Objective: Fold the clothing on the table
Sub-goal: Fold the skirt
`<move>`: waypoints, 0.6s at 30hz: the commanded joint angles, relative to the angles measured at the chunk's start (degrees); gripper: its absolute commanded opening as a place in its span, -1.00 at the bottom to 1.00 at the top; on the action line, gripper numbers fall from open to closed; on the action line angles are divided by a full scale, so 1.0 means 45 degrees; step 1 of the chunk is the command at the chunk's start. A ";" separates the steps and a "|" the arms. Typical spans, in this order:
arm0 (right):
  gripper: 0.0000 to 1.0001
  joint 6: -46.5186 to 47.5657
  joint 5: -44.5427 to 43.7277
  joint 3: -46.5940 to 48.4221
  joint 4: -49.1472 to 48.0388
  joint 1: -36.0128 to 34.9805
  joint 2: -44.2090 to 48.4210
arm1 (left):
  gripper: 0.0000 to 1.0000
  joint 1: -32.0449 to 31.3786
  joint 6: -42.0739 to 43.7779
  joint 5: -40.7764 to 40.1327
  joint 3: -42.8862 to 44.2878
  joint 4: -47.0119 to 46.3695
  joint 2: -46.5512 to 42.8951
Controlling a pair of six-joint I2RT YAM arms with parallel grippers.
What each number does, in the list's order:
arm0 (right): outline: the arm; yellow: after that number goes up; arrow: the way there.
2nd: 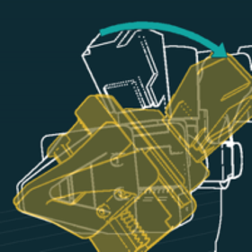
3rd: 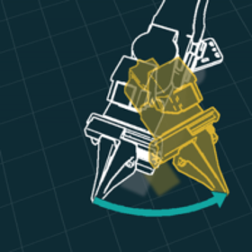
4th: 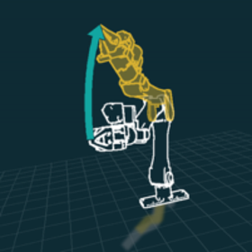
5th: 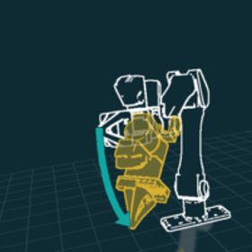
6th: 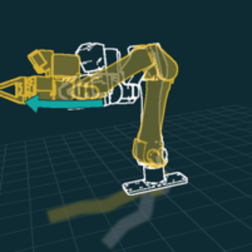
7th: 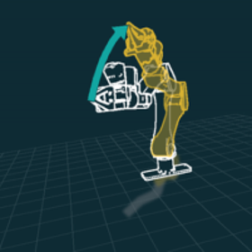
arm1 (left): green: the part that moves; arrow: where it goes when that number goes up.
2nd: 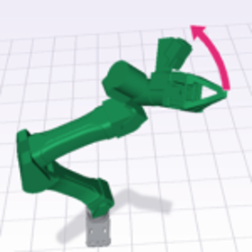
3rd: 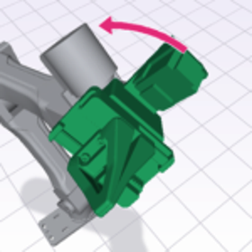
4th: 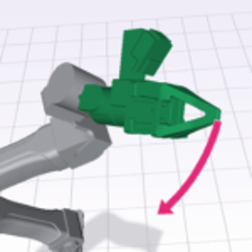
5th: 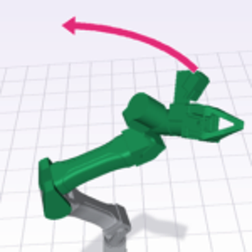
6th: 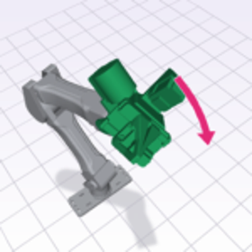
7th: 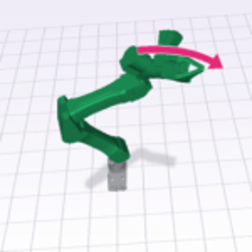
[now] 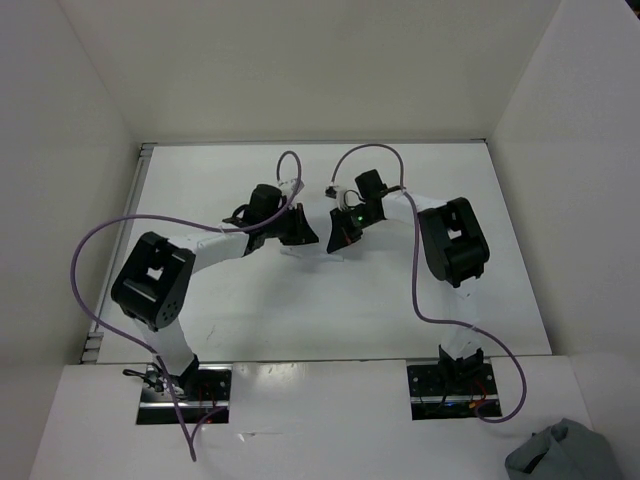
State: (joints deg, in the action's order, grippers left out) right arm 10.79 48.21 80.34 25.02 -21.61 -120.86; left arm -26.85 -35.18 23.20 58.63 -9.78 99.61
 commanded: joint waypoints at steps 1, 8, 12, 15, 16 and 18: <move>-1.00 0.0142 0.1124 0.0759 0.0592 -0.0043 -0.0446 | -1.00 -0.0088 0.0221 -0.0664 0.0447 0.0084 0.0772; -1.00 -0.0288 0.0383 0.0878 0.0478 0.0075 -0.0838 | -1.00 -0.0088 -0.0054 -0.2341 0.0682 0.1194 0.1868; -1.00 -0.0444 0.0070 0.0761 0.0476 0.0075 -0.0838 | -1.00 0.0203 -0.0054 -0.3240 0.0682 0.1527 0.2141; -1.00 -0.0776 -0.0574 0.0761 0.0203 0.0075 -0.0838 | -1.00 0.0361 -0.0306 -0.3359 0.0565 0.1413 0.2415; -1.00 -0.0911 -0.0692 0.0761 0.0203 0.0075 -0.0838 | -1.00 0.0361 -0.0307 -0.3243 0.0410 0.1276 0.2415; -1.00 -0.0913 -0.0577 0.0761 0.0203 0.0075 -0.0682 | -1.00 0.0361 -0.0308 -0.3242 0.0408 0.1275 0.2163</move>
State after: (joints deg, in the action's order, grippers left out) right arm 7.11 49.08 82.28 26.17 -21.47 -124.22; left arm -26.22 -36.71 12.69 60.66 -5.17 108.60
